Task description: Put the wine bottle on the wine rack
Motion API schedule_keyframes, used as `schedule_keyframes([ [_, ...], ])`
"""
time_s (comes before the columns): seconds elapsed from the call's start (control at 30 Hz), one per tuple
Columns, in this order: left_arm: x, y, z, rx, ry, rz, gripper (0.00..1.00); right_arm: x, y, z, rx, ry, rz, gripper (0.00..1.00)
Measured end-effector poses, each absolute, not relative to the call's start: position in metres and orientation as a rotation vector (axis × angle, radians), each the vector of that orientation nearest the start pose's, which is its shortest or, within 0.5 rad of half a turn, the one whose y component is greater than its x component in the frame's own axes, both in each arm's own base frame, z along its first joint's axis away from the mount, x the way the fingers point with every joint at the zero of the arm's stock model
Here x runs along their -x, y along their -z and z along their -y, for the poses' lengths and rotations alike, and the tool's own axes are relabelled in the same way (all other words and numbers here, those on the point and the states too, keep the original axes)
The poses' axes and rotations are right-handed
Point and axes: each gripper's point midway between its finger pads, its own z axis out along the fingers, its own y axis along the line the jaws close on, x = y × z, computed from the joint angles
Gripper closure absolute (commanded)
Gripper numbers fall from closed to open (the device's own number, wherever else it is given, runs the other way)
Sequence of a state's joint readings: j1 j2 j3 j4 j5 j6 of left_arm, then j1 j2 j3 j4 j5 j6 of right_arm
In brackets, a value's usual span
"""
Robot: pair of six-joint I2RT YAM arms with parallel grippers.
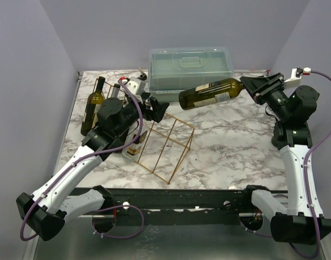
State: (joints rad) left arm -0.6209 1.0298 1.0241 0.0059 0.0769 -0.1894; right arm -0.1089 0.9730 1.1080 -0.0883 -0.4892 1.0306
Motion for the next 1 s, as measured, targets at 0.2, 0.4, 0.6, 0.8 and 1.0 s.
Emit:
schedule_keyframes([
  [0.2,-0.288,-0.377,0.222,-0.378,0.66,-1.498,0.09,-0.324,-0.416,-0.089,-0.467,-1.167,-1.57,0.99],
  [0.4,-0.288,-0.383,0.209,-0.341,0.619,-1.472,0.09,-0.321,-0.413,-0.104,-0.433,-1.212,-1.604,0.99],
  [0.6,-0.291,-0.378,0.205,-0.324,0.6,-1.482,0.1,-0.314,-0.409,-0.136,-0.366,-1.273,-1.646,0.99],
  [0.8,-0.293,-0.378,0.202,-0.313,0.589,-1.482,0.1,-0.308,-0.391,-0.182,-0.283,-1.312,-1.736,0.99],
  [1.0,-0.295,-0.378,0.198,-0.305,0.566,-1.48,0.1,-0.308,-0.361,-0.22,-0.228,-1.278,-1.84,0.99],
])
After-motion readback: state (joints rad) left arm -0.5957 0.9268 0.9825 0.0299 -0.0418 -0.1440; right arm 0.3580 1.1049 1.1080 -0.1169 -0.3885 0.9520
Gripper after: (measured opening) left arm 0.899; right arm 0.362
